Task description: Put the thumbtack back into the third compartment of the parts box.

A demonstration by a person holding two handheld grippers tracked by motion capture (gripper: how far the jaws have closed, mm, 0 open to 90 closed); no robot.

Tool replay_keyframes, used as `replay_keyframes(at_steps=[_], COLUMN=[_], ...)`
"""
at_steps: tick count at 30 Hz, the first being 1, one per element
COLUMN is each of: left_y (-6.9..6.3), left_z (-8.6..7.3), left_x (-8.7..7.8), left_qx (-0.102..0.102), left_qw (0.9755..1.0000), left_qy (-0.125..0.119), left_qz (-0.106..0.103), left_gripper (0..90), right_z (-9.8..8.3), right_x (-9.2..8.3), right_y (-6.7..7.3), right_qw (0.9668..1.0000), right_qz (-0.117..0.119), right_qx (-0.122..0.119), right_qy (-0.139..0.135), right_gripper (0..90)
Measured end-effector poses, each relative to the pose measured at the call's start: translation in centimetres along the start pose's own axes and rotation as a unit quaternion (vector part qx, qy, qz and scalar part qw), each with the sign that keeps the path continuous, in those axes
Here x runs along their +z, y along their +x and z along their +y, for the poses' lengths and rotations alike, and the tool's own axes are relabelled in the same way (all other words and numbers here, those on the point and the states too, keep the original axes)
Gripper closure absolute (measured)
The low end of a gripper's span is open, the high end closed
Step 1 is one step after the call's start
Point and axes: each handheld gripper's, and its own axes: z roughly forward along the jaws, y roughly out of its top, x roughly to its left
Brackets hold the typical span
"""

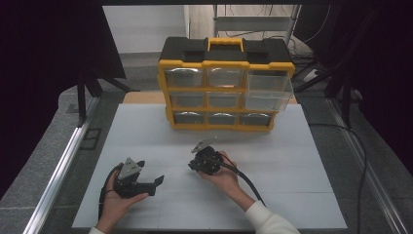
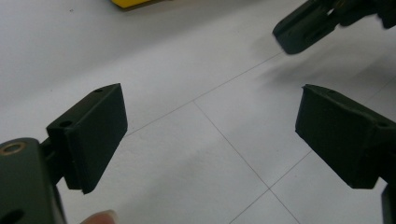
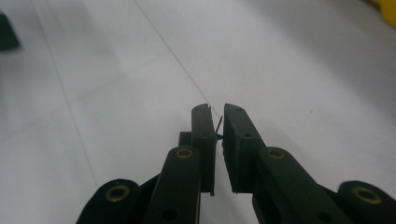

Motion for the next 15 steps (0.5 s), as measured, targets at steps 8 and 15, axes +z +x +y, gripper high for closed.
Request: replay_keyframes(at_steps=[8, 15], left_y=[0.1, 0.0], left_z=[0.1, -0.1], left_x=[0.0, -0.1], left_qx=[0.000, -0.001], left_qw=[1.0000, 1.0000], left_qy=[-0.001, -0.001], left_qz=[-0.001, 0.001], left_gripper=[9.6, 9.7], right_z=[0.9, 1.6], right_x=[-3.9, -7.5], right_y=[-0.7, -1.7], right_qw=[0.9971, 0.9911], right_qz=[0.013, 0.017], right_qx=[0.027, 0.048], right_qy=[-0.070, -0.123], right_gripper=[82.7, 82.7])
